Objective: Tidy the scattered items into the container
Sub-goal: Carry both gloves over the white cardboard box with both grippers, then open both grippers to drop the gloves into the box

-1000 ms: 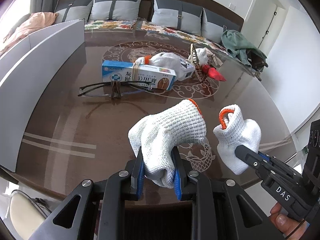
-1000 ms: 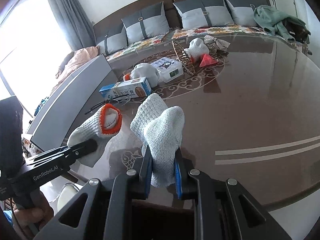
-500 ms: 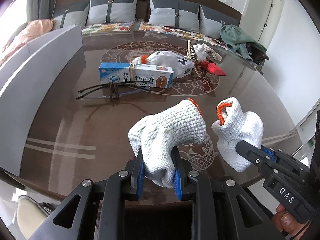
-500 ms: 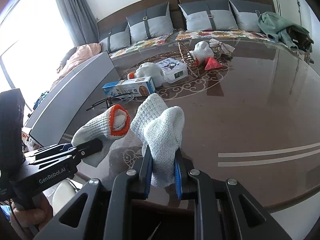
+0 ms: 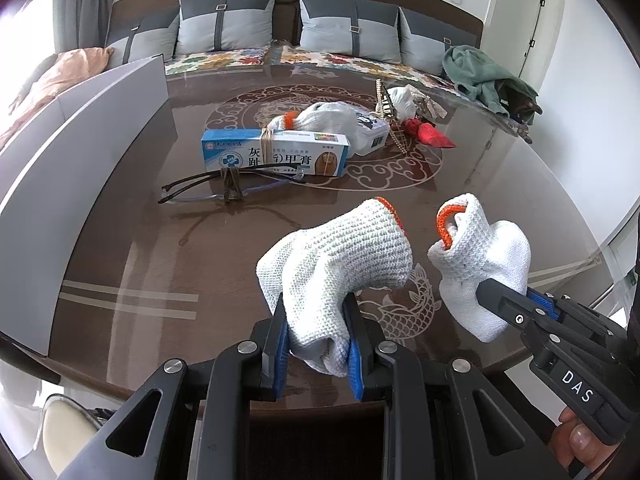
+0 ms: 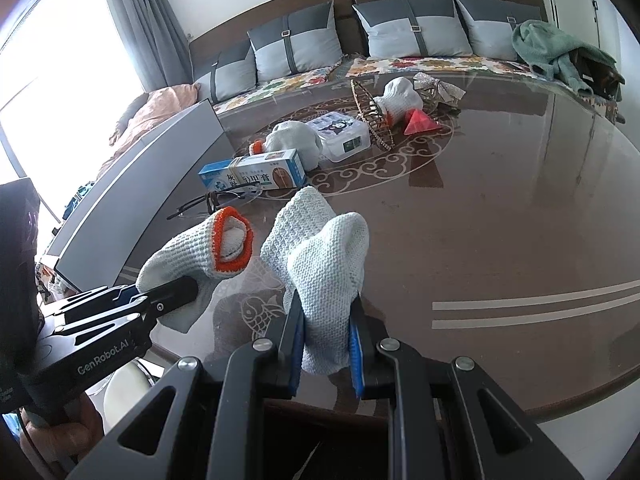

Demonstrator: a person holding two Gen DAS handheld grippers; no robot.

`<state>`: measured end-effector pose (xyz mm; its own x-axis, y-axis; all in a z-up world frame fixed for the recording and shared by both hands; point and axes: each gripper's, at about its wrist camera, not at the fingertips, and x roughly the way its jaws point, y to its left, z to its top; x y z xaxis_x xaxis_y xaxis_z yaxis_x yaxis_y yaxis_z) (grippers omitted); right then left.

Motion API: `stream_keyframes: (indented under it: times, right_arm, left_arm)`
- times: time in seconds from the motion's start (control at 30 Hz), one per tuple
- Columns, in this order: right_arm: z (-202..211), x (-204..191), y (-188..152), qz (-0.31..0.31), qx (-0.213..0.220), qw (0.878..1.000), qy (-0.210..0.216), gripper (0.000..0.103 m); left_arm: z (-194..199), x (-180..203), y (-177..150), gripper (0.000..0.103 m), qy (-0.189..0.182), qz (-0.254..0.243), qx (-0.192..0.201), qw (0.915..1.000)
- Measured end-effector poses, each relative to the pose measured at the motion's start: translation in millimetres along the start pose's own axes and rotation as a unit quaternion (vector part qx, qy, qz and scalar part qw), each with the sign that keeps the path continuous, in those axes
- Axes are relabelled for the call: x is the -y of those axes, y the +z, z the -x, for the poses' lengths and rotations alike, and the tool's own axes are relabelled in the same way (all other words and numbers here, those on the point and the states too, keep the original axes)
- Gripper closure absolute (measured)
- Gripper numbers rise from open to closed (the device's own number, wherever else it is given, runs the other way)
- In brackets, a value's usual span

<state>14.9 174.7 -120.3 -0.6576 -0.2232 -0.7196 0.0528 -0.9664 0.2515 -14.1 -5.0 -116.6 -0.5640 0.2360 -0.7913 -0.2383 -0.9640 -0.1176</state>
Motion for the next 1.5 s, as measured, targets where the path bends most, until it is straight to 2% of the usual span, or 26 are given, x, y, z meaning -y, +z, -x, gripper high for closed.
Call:
stream_keyframes:
  times: [0.33, 0.5, 0.57, 0.7, 0.87, 1.07, 1.13, 1.2, 1.27, 1.37, 1.5]
  right_arm:
    - [2, -13, -1, 0.032, 0.002, 0.999, -0.004, 0.084]
    - [2, -32, 5, 0.064, -0.009, 0.998, -0.008, 0.084]
    - [1, -44, 12, 0.069, -0.014, 0.997, 0.0, 0.084]
    - [-1, -74, 35, 0.069, -0.018, 0.997, 0.033, 0.084]
    - [-5, -158, 81, 0.098, 0.009, 0.989, 0.111, 0.084]
    - [-22, -265, 121, 0.129, 0.011, 0.97, 0.206, 0.084]
    - [-38, -304, 130, 0.131, 0.003, 0.965, 0.227, 0.084]
    - [-57, -335, 131, 0.131, -0.013, 0.964, 0.233, 0.084]
    - [-90, -366, 127, 0.133, -0.049, 0.962, 0.234, 0.084]
    - [-137, -401, 108, 0.156, -0.11, 0.957, 0.22, 0.084]
    - [-155, -414, 93, 0.172, -0.114, 0.957, 0.202, 0.084]
  left_arm:
    - [6, 1, 1, 0.08, -0.006, 0.0, 0.009, 0.9999]
    - [21, -13, 6, 0.08, -0.025, 0.026, 0.027, 0.999]
    - [37, -30, 9, 0.08, -0.036, 0.054, 0.044, 0.9969]
    - [79, -80, 21, 0.08, -0.024, 0.102, 0.081, 0.9912]
    - [105, -184, 39, 0.08, 0.042, 0.155, 0.09, 0.9829]
    - [135, -309, 61, 0.08, 0.12, 0.217, 0.098, 0.9638]
    - [127, -342, 61, 0.08, 0.139, 0.228, 0.078, 0.9604]
    - [113, -368, 59, 0.08, 0.138, 0.249, 0.056, 0.9569]
    - [98, -390, 57, 0.08, 0.133, 0.27, 0.036, 0.9529]
    - [85, -395, 56, 0.08, 0.138, 0.27, 0.018, 0.9528]
    - [76, -392, 52, 0.08, 0.156, 0.257, 0.0, 0.9538]
